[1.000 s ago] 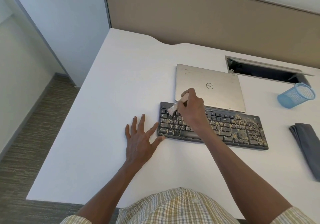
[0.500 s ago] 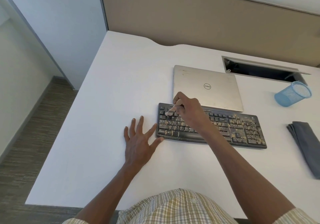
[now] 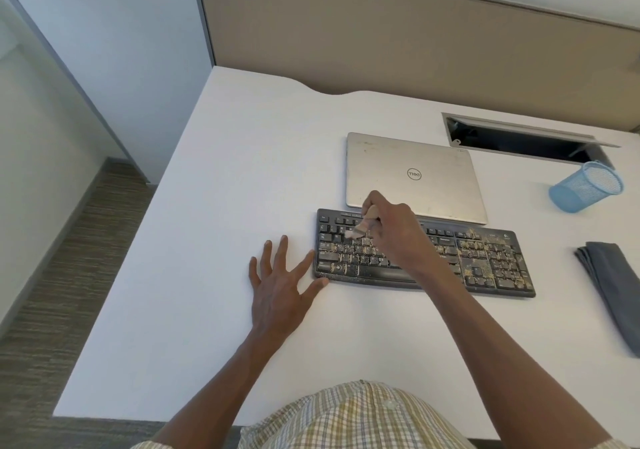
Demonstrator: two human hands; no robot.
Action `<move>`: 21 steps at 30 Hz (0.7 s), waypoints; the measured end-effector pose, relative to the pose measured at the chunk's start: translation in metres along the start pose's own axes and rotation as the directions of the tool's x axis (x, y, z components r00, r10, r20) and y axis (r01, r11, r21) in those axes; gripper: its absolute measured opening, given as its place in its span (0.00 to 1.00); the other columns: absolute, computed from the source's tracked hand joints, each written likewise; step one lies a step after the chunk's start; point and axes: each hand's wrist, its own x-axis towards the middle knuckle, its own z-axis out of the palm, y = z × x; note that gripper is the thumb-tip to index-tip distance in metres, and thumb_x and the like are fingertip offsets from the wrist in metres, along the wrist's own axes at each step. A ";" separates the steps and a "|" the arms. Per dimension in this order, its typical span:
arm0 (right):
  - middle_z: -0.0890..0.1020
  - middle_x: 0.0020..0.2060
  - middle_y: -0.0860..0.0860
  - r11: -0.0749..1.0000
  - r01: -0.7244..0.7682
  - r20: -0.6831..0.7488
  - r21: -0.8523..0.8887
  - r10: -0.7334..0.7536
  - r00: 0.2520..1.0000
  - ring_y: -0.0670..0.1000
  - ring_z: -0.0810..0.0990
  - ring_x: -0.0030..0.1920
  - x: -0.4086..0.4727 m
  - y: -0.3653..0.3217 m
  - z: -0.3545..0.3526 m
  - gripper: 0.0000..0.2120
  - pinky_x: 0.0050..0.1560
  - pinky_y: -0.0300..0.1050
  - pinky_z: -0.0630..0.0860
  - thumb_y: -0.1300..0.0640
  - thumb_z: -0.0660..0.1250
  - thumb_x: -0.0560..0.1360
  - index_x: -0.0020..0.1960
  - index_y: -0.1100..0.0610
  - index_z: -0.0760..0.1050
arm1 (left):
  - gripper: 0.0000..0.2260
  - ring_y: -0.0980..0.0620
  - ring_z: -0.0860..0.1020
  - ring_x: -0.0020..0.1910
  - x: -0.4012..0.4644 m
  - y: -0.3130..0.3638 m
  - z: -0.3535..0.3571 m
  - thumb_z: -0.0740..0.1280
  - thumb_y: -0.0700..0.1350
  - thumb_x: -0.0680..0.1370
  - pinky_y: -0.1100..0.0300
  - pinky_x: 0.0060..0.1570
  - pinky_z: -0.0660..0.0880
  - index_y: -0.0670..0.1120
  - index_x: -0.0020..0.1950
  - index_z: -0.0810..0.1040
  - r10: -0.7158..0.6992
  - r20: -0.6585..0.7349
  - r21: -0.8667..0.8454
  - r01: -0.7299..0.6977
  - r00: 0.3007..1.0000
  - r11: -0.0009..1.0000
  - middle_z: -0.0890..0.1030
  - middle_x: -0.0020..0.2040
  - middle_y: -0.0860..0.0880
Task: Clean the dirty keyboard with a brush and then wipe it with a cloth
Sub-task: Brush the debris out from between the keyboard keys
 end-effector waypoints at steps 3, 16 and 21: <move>0.79 0.32 0.53 0.984 -0.147 -0.102 0.105 0.158 0.982 0.48 0.77 0.28 -0.005 0.002 -0.008 0.06 0.23 0.42 0.72 0.63 0.63 0.78 0.53 0.57 0.69 | 0.29 0.40 0.50 0.82 0.000 -0.001 0.001 0.53 0.72 0.78 0.36 0.77 0.49 0.63 0.75 0.71 -0.001 0.011 0.006 0.001 1.000 1.000 0.57 0.83 0.45; 0.78 0.37 0.54 0.901 -0.353 -0.242 0.251 0.412 0.879 0.54 0.80 0.31 0.007 -0.007 0.011 0.08 0.28 0.51 0.77 0.62 0.63 0.76 0.53 0.57 0.67 | 0.31 0.41 0.49 0.82 0.001 0.000 0.000 0.52 0.74 0.76 0.37 0.77 0.48 0.63 0.75 0.71 -0.021 0.026 -0.010 0.021 0.999 1.000 0.57 0.83 0.45; 0.75 0.34 0.50 0.932 -0.333 -0.207 0.141 0.357 0.911 0.50 0.75 0.29 0.004 -0.009 0.015 0.07 0.24 0.37 0.65 0.62 0.64 0.77 0.52 0.59 0.67 | 0.31 0.41 0.48 0.82 0.001 0.001 0.000 0.52 0.74 0.77 0.38 0.77 0.46 0.63 0.75 0.70 -0.023 0.036 -0.008 0.024 0.999 1.000 0.56 0.83 0.46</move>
